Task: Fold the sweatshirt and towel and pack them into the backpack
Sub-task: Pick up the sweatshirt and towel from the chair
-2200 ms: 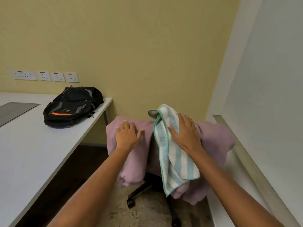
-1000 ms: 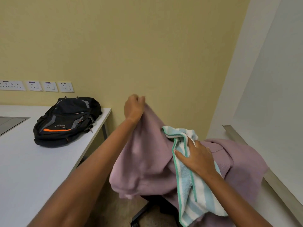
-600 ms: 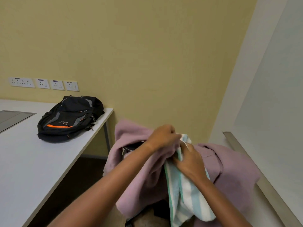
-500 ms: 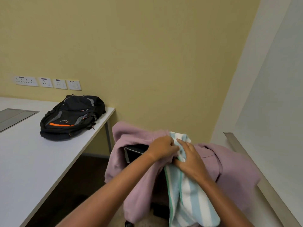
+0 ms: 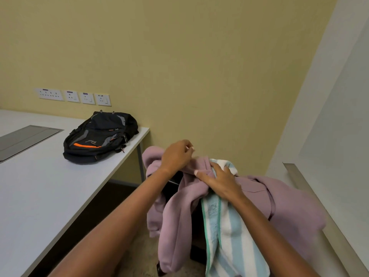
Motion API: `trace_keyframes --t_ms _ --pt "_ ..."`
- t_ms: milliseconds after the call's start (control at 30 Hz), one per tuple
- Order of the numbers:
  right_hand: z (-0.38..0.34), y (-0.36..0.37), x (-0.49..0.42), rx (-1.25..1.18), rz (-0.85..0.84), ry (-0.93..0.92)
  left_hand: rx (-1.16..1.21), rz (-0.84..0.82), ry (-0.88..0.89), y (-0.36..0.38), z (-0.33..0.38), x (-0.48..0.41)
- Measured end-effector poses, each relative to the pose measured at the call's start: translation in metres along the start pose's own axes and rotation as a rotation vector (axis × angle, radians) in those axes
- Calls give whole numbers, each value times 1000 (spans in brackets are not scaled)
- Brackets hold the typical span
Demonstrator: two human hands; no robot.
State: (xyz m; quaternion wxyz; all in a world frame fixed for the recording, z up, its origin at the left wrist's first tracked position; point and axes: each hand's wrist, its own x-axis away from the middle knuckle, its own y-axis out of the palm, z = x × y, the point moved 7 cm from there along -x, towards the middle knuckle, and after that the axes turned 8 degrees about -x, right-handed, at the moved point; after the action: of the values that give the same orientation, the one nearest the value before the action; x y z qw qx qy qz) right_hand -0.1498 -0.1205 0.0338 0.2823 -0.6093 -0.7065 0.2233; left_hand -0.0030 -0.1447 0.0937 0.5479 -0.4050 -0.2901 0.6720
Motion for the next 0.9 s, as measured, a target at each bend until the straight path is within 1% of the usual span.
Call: trace_keyframes --t_ms 33,100,133,200,267,300,367,433,500,567,633,667,733,800,900 --pt "1 2 0 67 1 4 -99 18 -41 1 -10 -4" --pt "3 4 2 111 8 -9 -276 -70 -163 12 -35 -10" --pt "3 5 2 111 12 -14 -315 -118 -240 17 -49 -12" --pt "3 5 2 111 20 -27 -289 -173 -389 22 -71 -14" --pt "3 6 3 115 25 -39 -287 -205 -470 22 -82 -13" --pt "2 6 3 124 28 -50 -329 -238 -461 23 -83 -14" --pt "2 6 3 145 44 -78 -458 -313 -363 27 -77 -15" --pt "2 6 3 138 50 -95 -514 -347 -268 35 -69 -16" --pt "2 6 7 116 51 -101 -545 -341 -236 42 -65 -15" --pt "2 5 10 103 62 -102 -628 -316 -209 45 -58 -10" --pt "3 2 12 107 79 -106 -699 -248 -171 46 -50 -7" --pt "4 0 12 107 89 -107 -687 -198 -161 44 -45 -6" --pt "7 -2 12 99 103 -104 -573 -84 -171 36 -34 -6" --pt "8 -5 11 79 118 -108 -311 9 -200 27 -24 -7" --pt "10 -9 14 75 138 -132 106 62 -252 17 -8 -5"
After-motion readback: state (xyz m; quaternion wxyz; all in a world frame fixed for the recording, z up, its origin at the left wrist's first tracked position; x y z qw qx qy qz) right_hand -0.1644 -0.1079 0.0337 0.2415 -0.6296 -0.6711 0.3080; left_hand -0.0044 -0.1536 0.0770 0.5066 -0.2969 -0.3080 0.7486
